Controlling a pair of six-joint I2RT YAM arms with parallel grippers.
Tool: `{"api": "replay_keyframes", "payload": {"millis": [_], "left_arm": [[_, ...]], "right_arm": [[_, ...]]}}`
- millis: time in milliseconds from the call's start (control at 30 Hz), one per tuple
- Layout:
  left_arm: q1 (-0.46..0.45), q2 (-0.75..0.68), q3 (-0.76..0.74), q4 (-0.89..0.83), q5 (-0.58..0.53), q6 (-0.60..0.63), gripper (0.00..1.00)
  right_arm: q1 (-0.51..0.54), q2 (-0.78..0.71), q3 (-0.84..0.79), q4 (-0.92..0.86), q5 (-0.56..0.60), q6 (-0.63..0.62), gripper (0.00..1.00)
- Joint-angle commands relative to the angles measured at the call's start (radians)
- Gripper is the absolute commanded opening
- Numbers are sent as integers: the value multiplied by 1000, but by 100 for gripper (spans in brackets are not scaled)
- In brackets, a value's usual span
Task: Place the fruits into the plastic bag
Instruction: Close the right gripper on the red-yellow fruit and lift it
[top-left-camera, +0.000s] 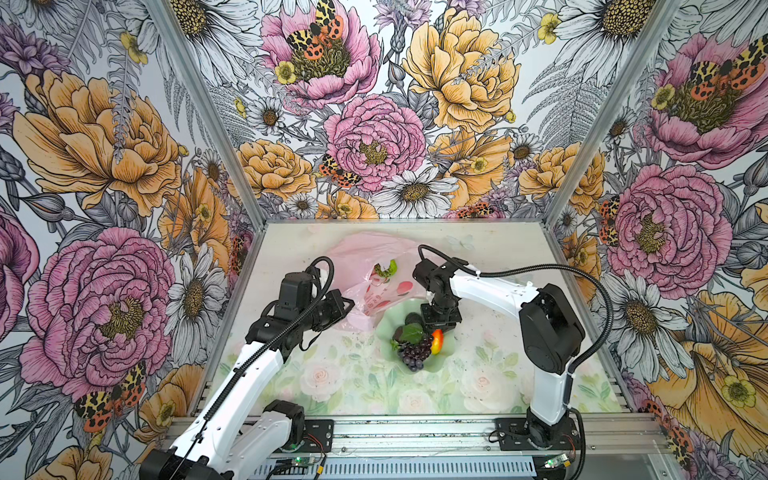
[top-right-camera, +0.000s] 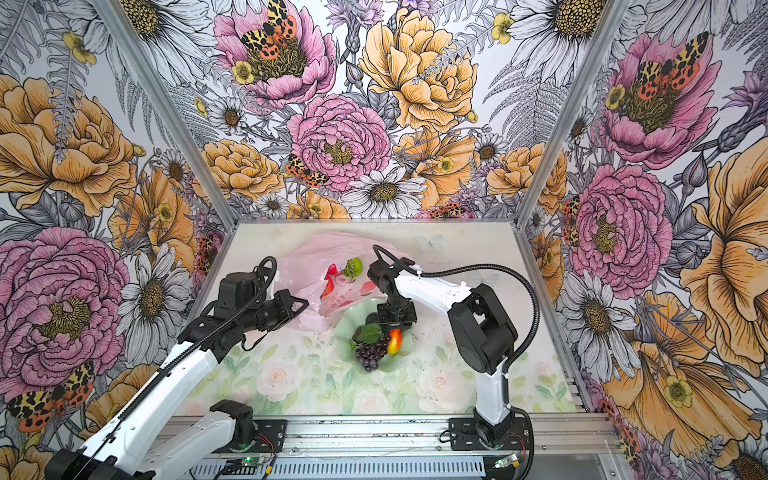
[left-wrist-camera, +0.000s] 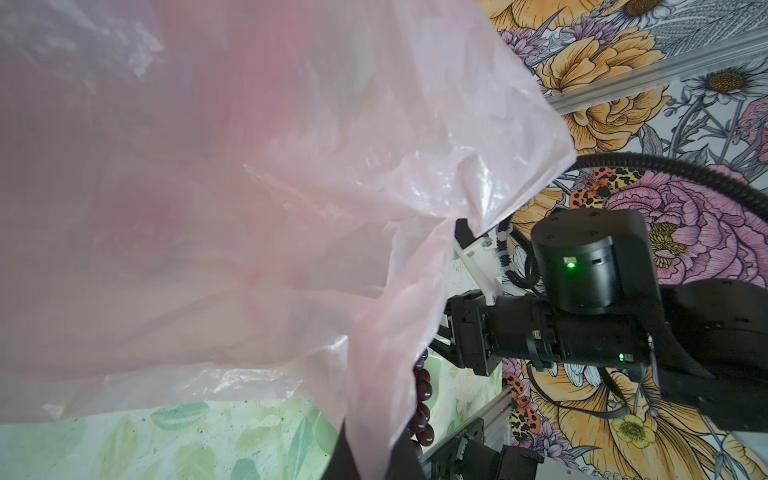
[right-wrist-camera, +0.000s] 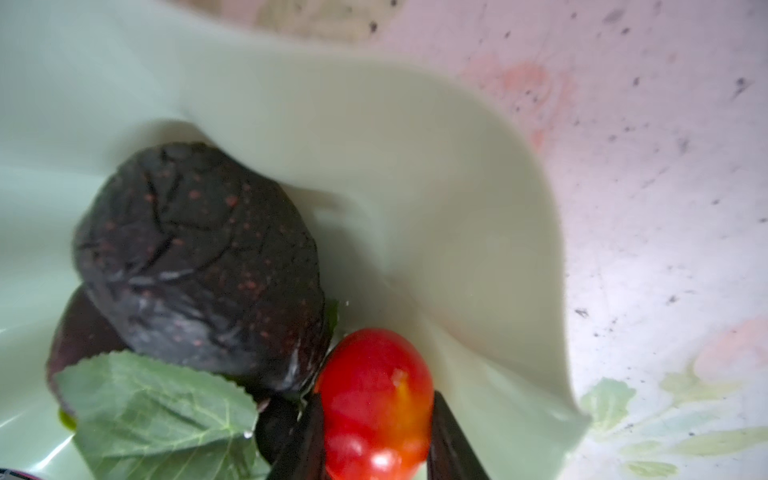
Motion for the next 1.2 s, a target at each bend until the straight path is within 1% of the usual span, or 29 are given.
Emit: {"api": "replay_keyframes", "payload": {"millis": [0, 200, 467, 867, 1167], "left_arm": [[10, 2, 8, 5, 7, 4, 0], [6, 9, 14, 6, 0, 3, 0], [-1, 10, 16, 7, -15, -3, 0], [-18, 19, 22, 12, -24, -8, 0], [-31, 6, 9, 15, -39, -19, 0]], "right_arm": [[0, -73, 33, 4, 35, 16, 21], [-1, -122, 64, -12, 69, 7, 20], [-6, -136, 114, -44, 61, -10, 20], [-40, -159, 225, -46, -53, 26, 20], [-68, -162, 252, 13, -156, 73, 20]]}}
